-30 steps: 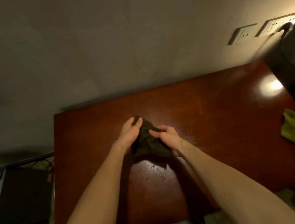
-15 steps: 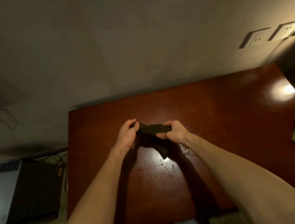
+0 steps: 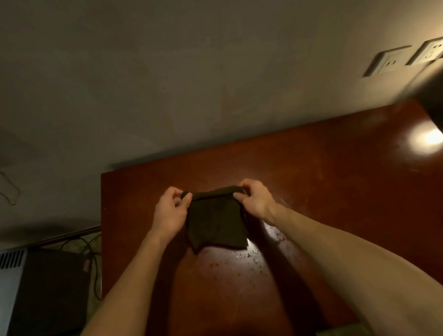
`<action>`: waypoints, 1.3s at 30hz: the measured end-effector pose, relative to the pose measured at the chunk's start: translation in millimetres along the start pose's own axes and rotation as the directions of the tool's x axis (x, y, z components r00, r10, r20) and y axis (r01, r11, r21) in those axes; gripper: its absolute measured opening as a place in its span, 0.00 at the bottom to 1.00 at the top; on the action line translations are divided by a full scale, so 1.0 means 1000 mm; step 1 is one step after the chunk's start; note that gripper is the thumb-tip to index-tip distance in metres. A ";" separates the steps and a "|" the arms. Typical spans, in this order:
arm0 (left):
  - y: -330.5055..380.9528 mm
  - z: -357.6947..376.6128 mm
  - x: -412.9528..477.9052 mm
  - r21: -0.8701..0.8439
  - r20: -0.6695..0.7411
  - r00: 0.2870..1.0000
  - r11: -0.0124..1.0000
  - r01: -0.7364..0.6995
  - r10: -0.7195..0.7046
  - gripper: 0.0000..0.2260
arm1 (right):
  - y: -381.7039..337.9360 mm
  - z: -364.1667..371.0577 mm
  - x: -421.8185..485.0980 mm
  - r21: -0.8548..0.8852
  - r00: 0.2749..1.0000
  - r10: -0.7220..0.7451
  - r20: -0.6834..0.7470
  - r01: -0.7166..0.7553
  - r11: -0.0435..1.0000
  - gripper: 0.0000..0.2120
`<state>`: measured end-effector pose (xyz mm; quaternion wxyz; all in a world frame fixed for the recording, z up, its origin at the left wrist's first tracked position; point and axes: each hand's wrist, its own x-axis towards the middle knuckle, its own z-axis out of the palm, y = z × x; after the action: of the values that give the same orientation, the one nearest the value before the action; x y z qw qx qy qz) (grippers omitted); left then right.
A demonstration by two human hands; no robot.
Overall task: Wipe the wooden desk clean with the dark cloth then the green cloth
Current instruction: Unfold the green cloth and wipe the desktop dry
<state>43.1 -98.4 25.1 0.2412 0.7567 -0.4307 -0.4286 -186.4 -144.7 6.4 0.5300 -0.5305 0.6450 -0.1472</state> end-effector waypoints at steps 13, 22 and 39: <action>0.005 0.122 0.023 0.697 0.294 0.953 0.667 -0.263 0.069 0.28 | 0.123 -0.117 0.004 -0.142 0.871 0.139 -0.472 -0.230 0.963 0.21; 0.138 0.326 0.013 0.508 0.526 0.716 0.507 -0.697 0.458 0.24 | 0.272 -0.304 -0.062 -0.105 0.604 0.225 -0.764 -0.461 0.881 0.19; 0.232 0.549 -0.061 0.384 0.820 0.454 0.253 -0.888 0.348 0.36 | 0.386 -0.361 -0.078 -0.143 0.639 0.357 -0.681 -0.595 0.791 0.25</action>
<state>-546.4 -163.2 -60.9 -0.1079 0.3452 -0.8975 -0.2524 -703.4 -62.1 -100.1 0.2017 -0.3445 0.9157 -0.0470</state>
